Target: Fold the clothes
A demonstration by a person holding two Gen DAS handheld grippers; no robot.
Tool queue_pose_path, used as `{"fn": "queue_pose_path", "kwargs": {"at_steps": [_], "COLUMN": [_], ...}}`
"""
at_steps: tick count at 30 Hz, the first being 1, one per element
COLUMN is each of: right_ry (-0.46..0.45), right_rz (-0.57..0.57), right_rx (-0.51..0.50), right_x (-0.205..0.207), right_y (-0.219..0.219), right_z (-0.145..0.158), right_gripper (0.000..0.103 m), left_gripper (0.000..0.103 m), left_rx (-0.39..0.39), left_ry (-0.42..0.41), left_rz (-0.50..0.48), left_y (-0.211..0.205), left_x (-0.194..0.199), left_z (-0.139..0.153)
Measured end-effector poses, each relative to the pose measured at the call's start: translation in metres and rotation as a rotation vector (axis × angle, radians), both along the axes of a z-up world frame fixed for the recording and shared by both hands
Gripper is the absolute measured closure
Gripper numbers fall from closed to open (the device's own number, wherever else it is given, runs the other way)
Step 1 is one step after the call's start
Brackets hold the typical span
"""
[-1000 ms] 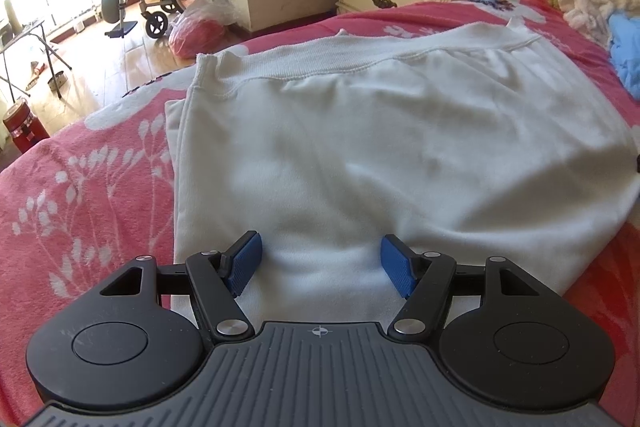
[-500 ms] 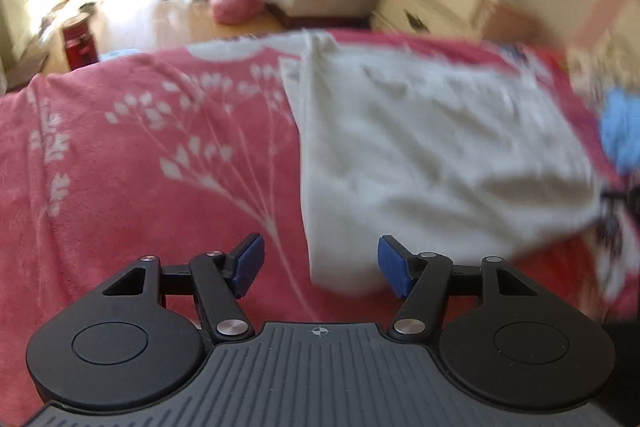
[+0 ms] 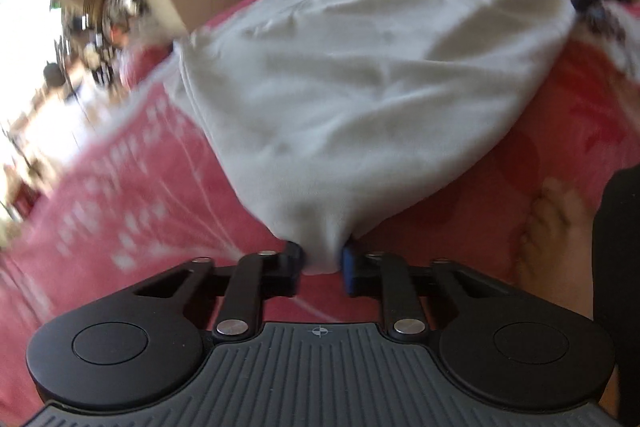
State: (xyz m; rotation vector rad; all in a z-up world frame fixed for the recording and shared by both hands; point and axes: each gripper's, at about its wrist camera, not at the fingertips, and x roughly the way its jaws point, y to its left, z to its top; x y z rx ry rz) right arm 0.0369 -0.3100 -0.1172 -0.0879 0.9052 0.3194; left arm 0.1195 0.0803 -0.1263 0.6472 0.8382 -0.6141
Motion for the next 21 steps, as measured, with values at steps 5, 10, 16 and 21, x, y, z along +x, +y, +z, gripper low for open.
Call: {"fn": "queue_pose_path", "kwargs": {"at_steps": [5,10,16,21], "right_ry": [-0.003,-0.005,-0.008,-0.002], "right_rz": [0.014,0.013,-0.005,-0.045], "right_rx": [-0.016,-0.016,-0.008,0.039], "right_x": [-0.002,-0.001,-0.003,0.001], "right_y": [0.001,-0.001,-0.004,-0.006], "right_z": [-0.001,-0.003,0.0,-0.002], "right_gripper": [0.096,0.096,0.096,0.096], "left_gripper": [0.088,0.086,0.085,0.085], "left_rx": [0.278,0.435,0.281,-0.136], "left_ry": [-0.304,-0.296,-0.223,-0.081], "left_rz": [-0.245,-0.193,0.143,0.34], "left_y": [-0.018,-0.006,0.027,0.038], "left_x": [-0.038,-0.042,-0.013,0.004], "left_z": [0.004,-0.02,0.015,0.067]}}
